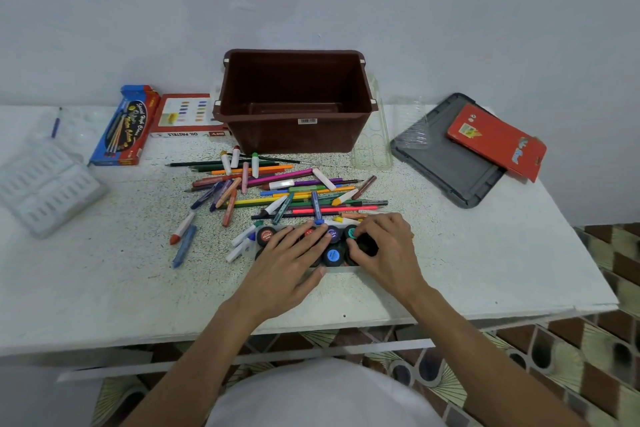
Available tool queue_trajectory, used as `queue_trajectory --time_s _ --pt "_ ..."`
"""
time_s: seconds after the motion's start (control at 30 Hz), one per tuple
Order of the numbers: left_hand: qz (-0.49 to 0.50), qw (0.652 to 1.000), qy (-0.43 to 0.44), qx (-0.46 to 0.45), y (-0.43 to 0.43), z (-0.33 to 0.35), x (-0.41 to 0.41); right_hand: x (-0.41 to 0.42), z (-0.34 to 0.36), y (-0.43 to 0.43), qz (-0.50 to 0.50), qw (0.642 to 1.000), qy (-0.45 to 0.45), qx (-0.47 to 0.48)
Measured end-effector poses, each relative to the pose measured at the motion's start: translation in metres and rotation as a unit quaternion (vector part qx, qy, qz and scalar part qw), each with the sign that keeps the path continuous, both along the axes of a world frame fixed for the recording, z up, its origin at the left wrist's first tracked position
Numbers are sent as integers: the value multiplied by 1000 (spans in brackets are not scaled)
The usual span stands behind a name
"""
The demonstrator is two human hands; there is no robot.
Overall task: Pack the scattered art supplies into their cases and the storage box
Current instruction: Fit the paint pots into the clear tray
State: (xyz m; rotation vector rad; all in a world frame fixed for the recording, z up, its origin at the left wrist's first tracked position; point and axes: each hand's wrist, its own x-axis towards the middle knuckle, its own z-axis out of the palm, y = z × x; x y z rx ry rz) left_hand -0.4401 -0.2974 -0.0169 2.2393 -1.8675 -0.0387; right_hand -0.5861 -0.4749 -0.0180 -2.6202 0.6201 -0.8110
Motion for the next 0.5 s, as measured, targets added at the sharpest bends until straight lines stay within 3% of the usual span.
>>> queue_trajectory --time_s 0.3,0.5 --pt "-1 1000 2 -2 0 0 0 -2 8 -3 13 998 56 -15" --pt "1 1000 -1 -4 0 1 -1 -7 5 2 6 998 43 -37"
